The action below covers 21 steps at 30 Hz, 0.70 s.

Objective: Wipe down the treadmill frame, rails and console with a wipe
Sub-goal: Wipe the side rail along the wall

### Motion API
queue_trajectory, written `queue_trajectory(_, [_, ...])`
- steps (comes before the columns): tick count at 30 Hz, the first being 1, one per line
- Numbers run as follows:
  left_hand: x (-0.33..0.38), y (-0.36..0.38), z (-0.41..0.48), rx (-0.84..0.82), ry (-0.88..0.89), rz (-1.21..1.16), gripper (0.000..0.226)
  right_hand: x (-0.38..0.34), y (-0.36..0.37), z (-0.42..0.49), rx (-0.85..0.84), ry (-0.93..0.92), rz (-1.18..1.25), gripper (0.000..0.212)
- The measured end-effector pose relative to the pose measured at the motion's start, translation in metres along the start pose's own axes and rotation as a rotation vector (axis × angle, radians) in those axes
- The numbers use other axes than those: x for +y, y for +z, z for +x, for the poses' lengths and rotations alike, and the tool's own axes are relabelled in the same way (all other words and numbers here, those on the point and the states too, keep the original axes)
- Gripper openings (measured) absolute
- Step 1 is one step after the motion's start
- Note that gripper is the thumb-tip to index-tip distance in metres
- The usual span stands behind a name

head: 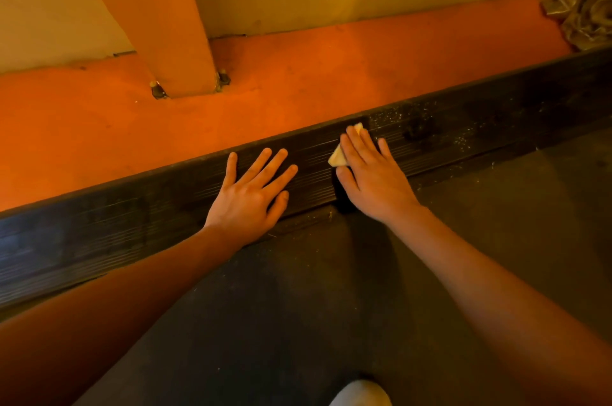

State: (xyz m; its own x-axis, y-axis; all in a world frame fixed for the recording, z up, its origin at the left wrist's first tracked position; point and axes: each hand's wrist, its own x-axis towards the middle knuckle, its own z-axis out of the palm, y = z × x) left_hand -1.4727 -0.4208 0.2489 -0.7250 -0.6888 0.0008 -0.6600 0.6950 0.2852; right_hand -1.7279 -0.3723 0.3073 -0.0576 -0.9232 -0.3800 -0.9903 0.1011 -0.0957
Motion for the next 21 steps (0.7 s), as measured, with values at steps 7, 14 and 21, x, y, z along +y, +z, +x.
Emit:
queue_trajectory(7, [0.000,0.000,0.000,-0.007,0.004,-0.005,0.051,-0.002,0.006,-0.012,0.040,-0.015,0.039,0.063])
queue_trajectory(14, [-0.001,0.001,0.000,0.001,0.000,-0.011,0.052,0.006,0.001,-0.006,0.002,-0.010,-0.006,0.064])
queue_trajectory(21, [0.000,0.001,0.001,0.008,0.009,-0.019,0.051,0.015,0.008,-0.026,0.029,-0.033,0.020,0.064])
